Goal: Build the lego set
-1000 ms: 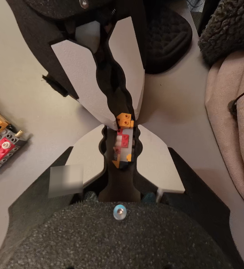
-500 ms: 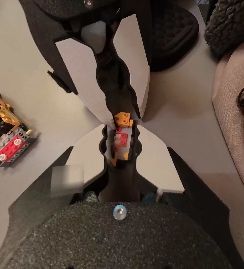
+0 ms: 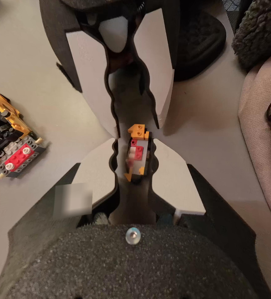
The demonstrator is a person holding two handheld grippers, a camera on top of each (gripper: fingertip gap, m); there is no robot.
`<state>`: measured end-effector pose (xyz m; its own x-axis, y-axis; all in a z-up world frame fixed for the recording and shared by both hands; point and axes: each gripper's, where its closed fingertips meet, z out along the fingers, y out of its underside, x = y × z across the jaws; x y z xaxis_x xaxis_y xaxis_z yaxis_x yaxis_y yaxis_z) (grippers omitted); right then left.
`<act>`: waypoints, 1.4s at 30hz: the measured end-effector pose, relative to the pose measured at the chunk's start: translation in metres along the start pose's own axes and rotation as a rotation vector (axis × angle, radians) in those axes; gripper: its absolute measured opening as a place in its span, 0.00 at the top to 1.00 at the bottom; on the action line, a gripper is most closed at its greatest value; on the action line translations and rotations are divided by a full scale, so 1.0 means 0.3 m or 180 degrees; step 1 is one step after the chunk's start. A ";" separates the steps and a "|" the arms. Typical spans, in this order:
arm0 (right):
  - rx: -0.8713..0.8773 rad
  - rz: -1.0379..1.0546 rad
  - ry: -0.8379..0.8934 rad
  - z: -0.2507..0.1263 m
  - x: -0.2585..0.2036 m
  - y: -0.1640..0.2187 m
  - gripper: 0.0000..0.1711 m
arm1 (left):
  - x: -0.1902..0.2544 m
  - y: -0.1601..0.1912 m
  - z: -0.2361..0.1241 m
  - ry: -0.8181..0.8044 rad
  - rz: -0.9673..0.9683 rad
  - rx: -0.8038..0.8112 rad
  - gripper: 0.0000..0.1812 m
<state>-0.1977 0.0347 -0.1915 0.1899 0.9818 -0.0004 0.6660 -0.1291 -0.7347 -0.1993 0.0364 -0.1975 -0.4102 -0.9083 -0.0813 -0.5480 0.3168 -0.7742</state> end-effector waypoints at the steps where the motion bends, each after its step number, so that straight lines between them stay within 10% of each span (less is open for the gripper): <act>1: -0.0027 0.0108 0.0121 -0.005 0.013 0.000 0.75 | 0.000 0.003 -0.001 0.0004 -0.0020 -0.0016 0.79; 10: -0.0236 0.0824 0.0822 -0.006 0.011 0.015 0.75 | 0.002 0.038 -0.003 -0.0058 -0.0133 -0.0216 0.80; 42: -0.0584 0.0479 0.0640 0.032 -0.018 0.024 0.87 | 0.010 0.035 0.014 -0.0055 0.0002 -0.0207 0.85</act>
<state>-0.2010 0.0299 -0.2034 0.4231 0.9048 0.0477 0.7351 -0.3119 -0.6019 -0.2032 0.0357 -0.2085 -0.3984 -0.9125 -0.0931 -0.5941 0.3340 -0.7318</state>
